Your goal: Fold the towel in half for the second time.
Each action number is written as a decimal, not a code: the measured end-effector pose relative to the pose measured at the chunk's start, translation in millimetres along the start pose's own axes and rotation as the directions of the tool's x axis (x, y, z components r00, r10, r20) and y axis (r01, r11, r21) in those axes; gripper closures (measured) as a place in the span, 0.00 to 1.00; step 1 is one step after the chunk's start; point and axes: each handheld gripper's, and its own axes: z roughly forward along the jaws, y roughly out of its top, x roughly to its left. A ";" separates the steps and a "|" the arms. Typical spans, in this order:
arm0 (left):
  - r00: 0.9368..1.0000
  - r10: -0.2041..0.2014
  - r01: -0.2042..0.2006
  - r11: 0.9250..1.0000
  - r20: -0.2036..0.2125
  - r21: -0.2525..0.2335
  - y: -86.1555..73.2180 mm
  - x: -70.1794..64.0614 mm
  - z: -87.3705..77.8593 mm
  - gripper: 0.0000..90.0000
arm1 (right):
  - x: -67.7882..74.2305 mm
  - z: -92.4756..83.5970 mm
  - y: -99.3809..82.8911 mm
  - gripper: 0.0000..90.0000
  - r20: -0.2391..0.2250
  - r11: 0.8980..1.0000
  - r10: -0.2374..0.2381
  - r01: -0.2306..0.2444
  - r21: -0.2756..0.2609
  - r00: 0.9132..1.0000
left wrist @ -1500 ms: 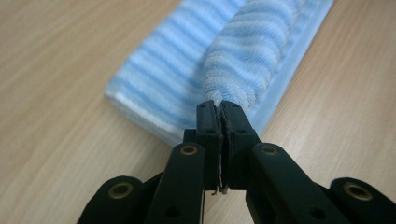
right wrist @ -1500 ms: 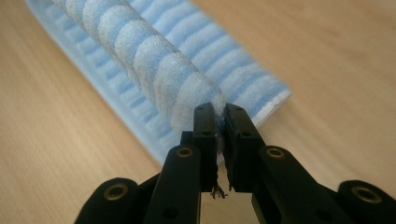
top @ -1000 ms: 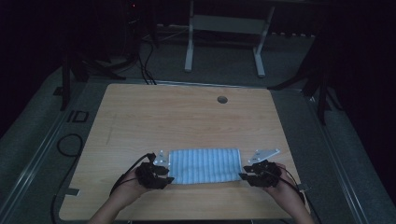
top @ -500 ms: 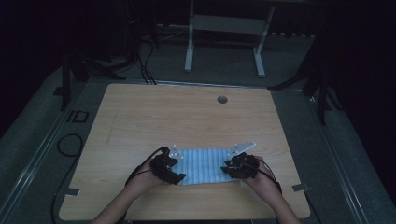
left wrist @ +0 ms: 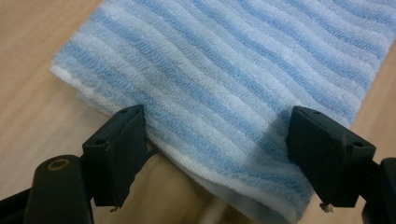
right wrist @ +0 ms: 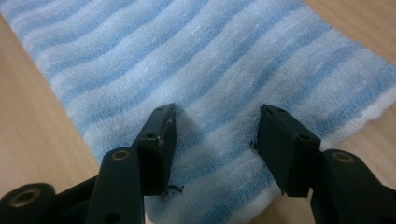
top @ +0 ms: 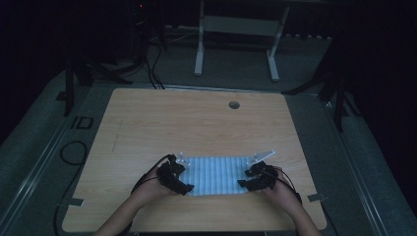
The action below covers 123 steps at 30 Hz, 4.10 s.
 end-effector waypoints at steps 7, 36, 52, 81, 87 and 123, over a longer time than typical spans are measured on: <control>0.999 -0.031 0.031 0.999 -0.036 -0.011 1.3 28.2 -0.8 0.21 | -12.8 14.6 22.9 0.51 -0.008 1.000 0.000 0.000 -0.008 1.000; 0.994 -0.101 0.098 0.993 -0.047 -0.071 13.8 88.9 -21.7 0.20 | -27.8 37.9 85.8 0.37 0.000 1.000 0.010 -0.010 0.023 1.000; 0.983 -0.112 0.078 0.973 -0.145 -0.219 8.5 66.1 -32.8 0.09 | -32.7 18.9 79.4 0.16 -0.042 0.995 0.052 -0.055 -0.081 0.998; 0.974 -0.192 0.154 0.950 -0.121 -0.270 -39.7 66.9 -38.5 0.09 | -56.0 -12.1 23.4 0.12 0.182 0.975 0.083 -0.043 -0.217 0.980; 0.966 -0.223 0.178 0.939 -0.127 -0.295 -58.3 69.0 -47.8 0.09 | -62.1 -23.3 3.0 0.12 0.194 0.969 0.105 -0.057 -0.240 0.975; 0.889 -0.416 0.309 0.852 -0.189 -0.423 -149.1 67.1 -78.8 0.09 | -71.7 -46.6 -103.7 0.12 0.250 0.886 0.331 -0.209 -0.415 0.910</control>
